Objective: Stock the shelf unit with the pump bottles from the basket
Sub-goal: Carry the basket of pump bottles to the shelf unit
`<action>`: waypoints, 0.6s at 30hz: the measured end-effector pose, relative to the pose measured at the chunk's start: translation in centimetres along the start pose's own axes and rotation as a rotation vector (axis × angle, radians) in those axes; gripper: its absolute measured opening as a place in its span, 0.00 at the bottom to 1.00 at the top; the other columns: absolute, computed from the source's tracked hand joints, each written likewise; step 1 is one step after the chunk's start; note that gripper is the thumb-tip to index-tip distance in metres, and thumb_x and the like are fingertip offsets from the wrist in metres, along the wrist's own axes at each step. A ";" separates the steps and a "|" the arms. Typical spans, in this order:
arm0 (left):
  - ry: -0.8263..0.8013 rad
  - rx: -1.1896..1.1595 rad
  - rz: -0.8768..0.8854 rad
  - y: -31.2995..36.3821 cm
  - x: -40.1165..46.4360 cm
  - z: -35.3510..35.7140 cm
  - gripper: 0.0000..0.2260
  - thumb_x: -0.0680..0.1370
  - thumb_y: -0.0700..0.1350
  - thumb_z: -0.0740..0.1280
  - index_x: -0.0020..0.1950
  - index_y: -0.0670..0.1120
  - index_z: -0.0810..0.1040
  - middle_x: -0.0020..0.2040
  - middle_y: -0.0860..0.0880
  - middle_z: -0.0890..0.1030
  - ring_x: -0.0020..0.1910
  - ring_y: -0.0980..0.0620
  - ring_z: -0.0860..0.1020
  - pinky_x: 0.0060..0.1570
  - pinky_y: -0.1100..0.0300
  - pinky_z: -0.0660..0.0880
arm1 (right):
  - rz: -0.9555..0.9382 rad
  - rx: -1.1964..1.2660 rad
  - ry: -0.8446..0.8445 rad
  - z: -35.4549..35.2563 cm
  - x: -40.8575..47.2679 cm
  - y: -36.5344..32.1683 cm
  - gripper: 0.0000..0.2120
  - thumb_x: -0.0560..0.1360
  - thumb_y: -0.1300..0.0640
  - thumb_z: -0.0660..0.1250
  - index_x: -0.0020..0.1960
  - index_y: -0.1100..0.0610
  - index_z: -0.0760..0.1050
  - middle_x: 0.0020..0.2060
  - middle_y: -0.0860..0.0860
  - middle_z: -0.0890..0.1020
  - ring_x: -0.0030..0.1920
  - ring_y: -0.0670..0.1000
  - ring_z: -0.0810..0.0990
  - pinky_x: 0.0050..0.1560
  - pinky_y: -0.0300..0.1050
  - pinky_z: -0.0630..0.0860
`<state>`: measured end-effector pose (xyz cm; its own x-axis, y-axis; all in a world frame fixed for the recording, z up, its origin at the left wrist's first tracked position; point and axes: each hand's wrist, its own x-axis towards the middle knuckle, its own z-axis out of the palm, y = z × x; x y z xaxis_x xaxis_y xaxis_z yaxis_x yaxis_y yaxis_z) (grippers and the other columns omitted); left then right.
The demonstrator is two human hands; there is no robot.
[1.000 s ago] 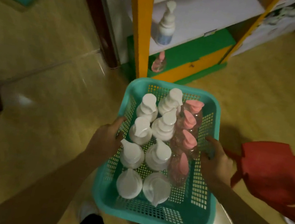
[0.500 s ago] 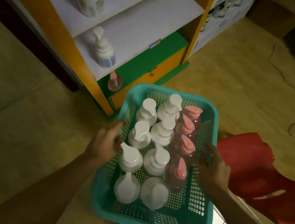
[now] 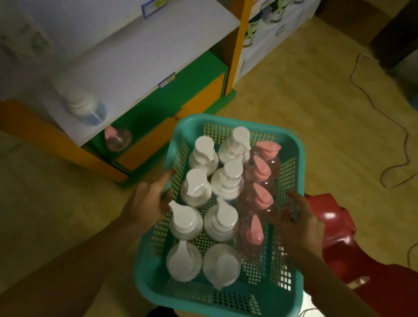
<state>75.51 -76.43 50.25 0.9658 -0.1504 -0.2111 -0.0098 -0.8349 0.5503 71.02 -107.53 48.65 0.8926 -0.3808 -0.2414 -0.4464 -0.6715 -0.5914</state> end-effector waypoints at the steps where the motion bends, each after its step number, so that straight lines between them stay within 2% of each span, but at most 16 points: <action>1: -0.008 -0.003 -0.008 0.5 1.1 0.6 0.22 0.78 0.42 0.63 0.72 0.45 0.67 0.51 0.36 0.81 0.47 0.37 0.79 0.47 0.46 0.77 | 0.004 0.010 -0.003 -0.2 1.3 0.5 0.25 0.74 0.65 0.62 0.66 0.44 0.70 0.48 0.57 0.85 0.36 0.55 0.82 0.39 0.52 0.81; 5: -0.006 -0.032 -0.014 2.8 4.8 2.3 0.22 0.78 0.51 0.58 0.71 0.46 0.68 0.50 0.37 0.82 0.45 0.38 0.79 0.44 0.50 0.77 | 0.027 0.037 -0.020 -1.6 5.7 1.6 0.24 0.74 0.65 0.63 0.65 0.44 0.70 0.48 0.57 0.83 0.32 0.49 0.80 0.32 0.47 0.80; 9: 0.015 -0.031 -0.028 4.4 8.2 3.4 0.19 0.79 0.44 0.62 0.70 0.45 0.69 0.54 0.38 0.82 0.46 0.39 0.80 0.46 0.50 0.77 | -0.025 -0.007 0.008 -2.8 9.6 1.7 0.22 0.74 0.67 0.64 0.64 0.50 0.73 0.45 0.58 0.84 0.29 0.45 0.75 0.29 0.41 0.72; 13: -0.029 -0.006 -0.121 4.9 10.6 3.2 0.20 0.78 0.43 0.62 0.71 0.48 0.67 0.52 0.37 0.81 0.46 0.38 0.79 0.46 0.50 0.76 | -0.031 -0.018 -0.052 -2.7 12.4 1.2 0.22 0.74 0.66 0.63 0.64 0.48 0.72 0.44 0.60 0.84 0.29 0.54 0.79 0.31 0.52 0.79; 15: -0.037 -0.010 -0.167 4.6 11.9 2.8 0.22 0.77 0.40 0.63 0.71 0.48 0.67 0.53 0.38 0.81 0.48 0.39 0.79 0.47 0.50 0.76 | -0.033 -0.037 -0.044 -2.0 13.9 0.5 0.22 0.73 0.65 0.64 0.64 0.47 0.72 0.43 0.60 0.84 0.26 0.53 0.77 0.29 0.46 0.76; 17: -0.033 -0.018 -0.185 4.0 13.2 2.2 0.22 0.77 0.39 0.64 0.71 0.48 0.67 0.55 0.38 0.81 0.50 0.39 0.79 0.49 0.49 0.76 | -0.034 -0.043 -0.033 -1.0 15.3 -0.3 0.23 0.73 0.65 0.64 0.63 0.46 0.73 0.42 0.56 0.84 0.23 0.45 0.74 0.24 0.36 0.69; 18: -0.036 -0.022 -0.189 3.5 14.0 1.8 0.23 0.77 0.39 0.64 0.71 0.48 0.67 0.56 0.38 0.80 0.51 0.39 0.79 0.51 0.49 0.76 | -0.027 -0.038 -0.031 -0.4 15.9 -0.8 0.23 0.73 0.65 0.65 0.64 0.46 0.73 0.41 0.55 0.83 0.23 0.42 0.73 0.22 0.34 0.68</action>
<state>88.53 -82.41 47.76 0.9400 -0.0114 -0.3409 0.1768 -0.8384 0.5156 85.58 -113.35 45.62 0.9056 -0.3428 -0.2498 -0.4237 -0.7051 -0.5685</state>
